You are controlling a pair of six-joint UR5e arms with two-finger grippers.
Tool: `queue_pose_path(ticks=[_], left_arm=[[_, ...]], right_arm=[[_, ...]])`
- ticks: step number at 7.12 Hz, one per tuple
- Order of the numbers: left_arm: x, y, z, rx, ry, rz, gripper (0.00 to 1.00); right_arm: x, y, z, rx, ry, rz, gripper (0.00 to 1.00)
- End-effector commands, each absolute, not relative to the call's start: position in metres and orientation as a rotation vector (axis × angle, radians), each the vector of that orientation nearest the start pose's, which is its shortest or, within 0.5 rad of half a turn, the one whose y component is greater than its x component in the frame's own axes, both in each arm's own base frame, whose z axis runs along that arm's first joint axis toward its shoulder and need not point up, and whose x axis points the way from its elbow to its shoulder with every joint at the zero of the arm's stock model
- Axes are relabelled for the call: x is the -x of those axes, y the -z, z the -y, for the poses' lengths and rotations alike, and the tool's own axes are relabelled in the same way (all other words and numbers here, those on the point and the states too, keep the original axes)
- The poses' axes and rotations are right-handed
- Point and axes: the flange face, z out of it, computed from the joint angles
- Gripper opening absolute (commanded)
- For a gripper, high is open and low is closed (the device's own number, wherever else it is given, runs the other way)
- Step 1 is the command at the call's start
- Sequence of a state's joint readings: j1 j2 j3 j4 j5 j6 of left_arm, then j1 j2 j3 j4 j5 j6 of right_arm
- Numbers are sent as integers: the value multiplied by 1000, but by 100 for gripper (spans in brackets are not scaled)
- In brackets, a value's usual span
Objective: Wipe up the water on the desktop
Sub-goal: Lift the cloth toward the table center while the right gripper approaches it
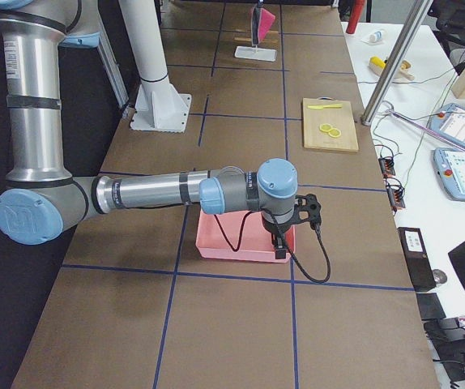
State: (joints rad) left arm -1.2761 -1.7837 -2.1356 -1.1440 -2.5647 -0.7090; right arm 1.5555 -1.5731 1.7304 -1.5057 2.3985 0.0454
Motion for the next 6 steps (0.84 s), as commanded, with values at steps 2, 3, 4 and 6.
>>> queue_pose_path(ticks=[2,3,4,6], left_arm=[[-96,-258,496,177,247,-1049,0],[-118,-243,503,201,262,-1110,0],[-136,-236,507,192,291,-1164,0],[-182,-238,517,176,348,-1231,0]], right_arm=[[20,-456,514,-249,80,927,100],[55,-416,513,-236,67,965,100],[97,-390,506,-251,106,1011,100],[167,-348,495,-293,119,1096,100]])
